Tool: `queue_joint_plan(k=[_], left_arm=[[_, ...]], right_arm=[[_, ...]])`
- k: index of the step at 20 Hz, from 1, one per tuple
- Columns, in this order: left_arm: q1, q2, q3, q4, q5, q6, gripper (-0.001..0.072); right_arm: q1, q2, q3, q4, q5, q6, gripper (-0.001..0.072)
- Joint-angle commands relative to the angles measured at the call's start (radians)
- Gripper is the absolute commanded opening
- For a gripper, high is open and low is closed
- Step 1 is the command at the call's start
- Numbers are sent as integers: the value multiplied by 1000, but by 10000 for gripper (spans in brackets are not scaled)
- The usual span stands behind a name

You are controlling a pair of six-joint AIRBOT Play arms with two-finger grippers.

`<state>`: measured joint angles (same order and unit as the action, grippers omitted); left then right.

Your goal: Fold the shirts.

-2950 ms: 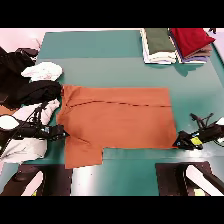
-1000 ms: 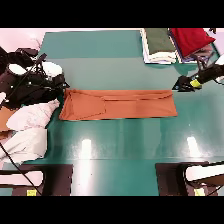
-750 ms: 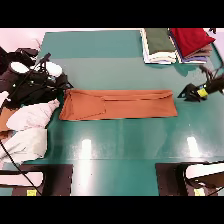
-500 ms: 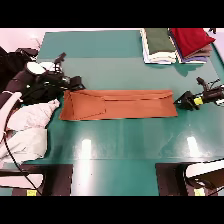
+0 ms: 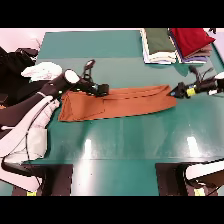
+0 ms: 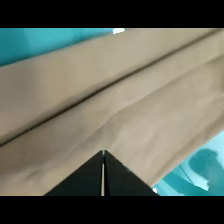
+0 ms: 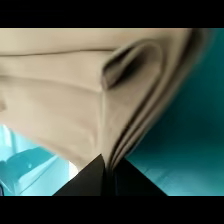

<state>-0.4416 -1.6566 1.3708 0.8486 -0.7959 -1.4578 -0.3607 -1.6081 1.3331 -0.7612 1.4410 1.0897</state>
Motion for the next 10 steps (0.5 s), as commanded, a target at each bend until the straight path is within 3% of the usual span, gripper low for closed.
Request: queue_joint_plan(k=[1,10], left_arm=[[-59,-124,116,10,-14,-20,19],[-108,-253,234,16,-11,-35,19]], right_arm=[[72,120,134,11,58,61,17],[351,249,387,10,15,197,17]])
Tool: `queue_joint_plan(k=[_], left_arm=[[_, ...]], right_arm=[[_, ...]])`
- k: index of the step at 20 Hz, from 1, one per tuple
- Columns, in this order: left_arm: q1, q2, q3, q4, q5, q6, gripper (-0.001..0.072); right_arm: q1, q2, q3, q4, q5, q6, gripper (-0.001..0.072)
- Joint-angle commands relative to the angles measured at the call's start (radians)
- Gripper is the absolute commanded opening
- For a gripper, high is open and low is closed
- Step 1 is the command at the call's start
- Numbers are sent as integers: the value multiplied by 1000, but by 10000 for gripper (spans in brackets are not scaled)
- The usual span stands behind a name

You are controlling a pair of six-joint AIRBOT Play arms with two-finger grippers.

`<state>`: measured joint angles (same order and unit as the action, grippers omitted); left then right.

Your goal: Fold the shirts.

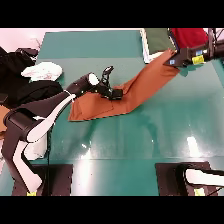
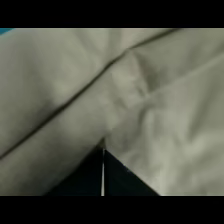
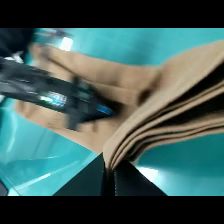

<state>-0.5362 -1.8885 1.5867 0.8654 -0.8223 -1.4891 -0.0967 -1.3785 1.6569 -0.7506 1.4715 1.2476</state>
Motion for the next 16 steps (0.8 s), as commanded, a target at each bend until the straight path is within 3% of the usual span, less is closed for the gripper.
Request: queue_joint_plan(k=[1,4,7,13,15,16], left_arm=[[-14,-21,19,-5,22,-3,20],[-9,-12,42,8,-3,7,20],[51,59,106,123,-69,-3,20],[352,393,202,345,-228,-3,20],[450,502,212,367,-233,-3,21],[493,548,212,368,-235,-3,21]], right_arm=[[120,19,70,-1,-25,48,18],[208,19,70,0,-56,55,17],[298,19,70,0,-121,57,17],[603,-122,70,49,-389,60,18],[712,-233,80,169,-551,-27,24],[756,-300,117,223,-590,-90,97]])
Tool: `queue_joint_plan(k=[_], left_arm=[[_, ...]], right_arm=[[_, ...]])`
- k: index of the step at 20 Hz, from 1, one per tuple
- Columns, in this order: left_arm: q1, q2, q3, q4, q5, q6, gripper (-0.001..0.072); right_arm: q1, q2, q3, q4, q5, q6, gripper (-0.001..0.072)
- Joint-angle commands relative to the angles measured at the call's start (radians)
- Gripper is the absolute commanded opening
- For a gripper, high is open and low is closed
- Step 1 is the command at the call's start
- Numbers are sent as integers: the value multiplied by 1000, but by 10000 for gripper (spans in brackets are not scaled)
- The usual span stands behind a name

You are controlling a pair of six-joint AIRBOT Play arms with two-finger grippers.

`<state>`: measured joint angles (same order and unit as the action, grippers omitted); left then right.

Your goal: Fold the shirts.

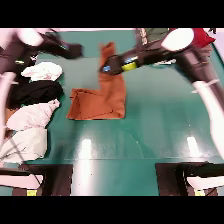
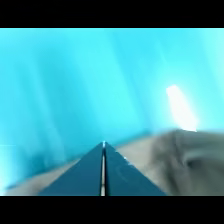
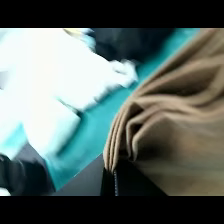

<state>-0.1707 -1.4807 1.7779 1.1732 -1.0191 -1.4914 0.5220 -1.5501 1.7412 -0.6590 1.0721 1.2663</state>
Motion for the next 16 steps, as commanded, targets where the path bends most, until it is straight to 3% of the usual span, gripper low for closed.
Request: queue_joint_plan(k=[1,2,3,5,7,10,13,16], left_arm=[[159,174,21,60,-42,0,21],[182,199,21,61,-54,0,21],[198,217,21,61,-70,0,21],[202,225,21,61,-108,3,20],[179,225,12,60,-124,8,21],[113,224,-19,60,-113,27,21],[49,224,-55,60,-101,60,20],[40,222,-77,60,-88,60,21]], right_arm=[[173,-203,91,161,-209,-135,281],[195,-266,152,162,-196,-135,370],[203,-315,213,161,-148,-135,367],[178,-347,268,159,-48,-133,250],[120,-336,269,129,62,-132,244],[16,-322,268,-84,245,-43,244],[-108,-245,121,-214,317,-7,244],[-257,-83,-179,-236,230,38,230]])
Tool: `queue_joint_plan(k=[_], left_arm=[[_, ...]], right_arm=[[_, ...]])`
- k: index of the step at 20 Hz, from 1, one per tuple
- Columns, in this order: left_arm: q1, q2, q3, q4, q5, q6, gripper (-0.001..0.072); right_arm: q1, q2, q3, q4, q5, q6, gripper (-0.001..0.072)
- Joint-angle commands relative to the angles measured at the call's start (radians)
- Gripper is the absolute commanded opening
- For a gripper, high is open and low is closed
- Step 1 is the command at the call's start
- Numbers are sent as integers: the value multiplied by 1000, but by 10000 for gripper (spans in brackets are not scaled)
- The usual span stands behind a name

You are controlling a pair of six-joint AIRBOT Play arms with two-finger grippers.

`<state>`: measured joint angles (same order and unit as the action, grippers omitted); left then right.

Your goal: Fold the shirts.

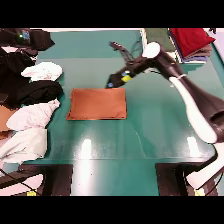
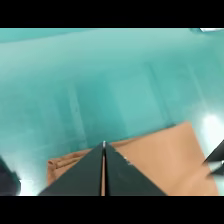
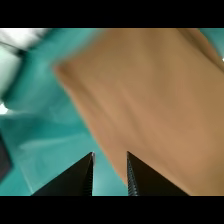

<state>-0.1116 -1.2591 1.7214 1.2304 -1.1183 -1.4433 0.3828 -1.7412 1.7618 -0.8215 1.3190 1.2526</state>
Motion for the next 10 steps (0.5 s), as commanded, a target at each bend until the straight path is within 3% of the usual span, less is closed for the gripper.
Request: queue_joint_plan(k=[1,2,3,4,5,10], left_arm=[[-19,-2,-21,3,11,12,21],[-20,-2,-21,2,14,12,20],[-20,-6,-22,-5,26,12,21],[-20,-12,-22,-15,34,12,21],[-20,-16,-22,-18,36,12,21],[-20,-35,-29,-42,35,12,21]], right_arm=[[-163,166,-309,-69,-85,80,220],[-201,219,-421,-65,-172,101,225],[-228,257,-522,-51,-257,101,283],[-239,280,-604,-17,-333,100,491],[-244,285,-673,45,-389,100,636],[-161,148,-752,396,-424,-93,631]])
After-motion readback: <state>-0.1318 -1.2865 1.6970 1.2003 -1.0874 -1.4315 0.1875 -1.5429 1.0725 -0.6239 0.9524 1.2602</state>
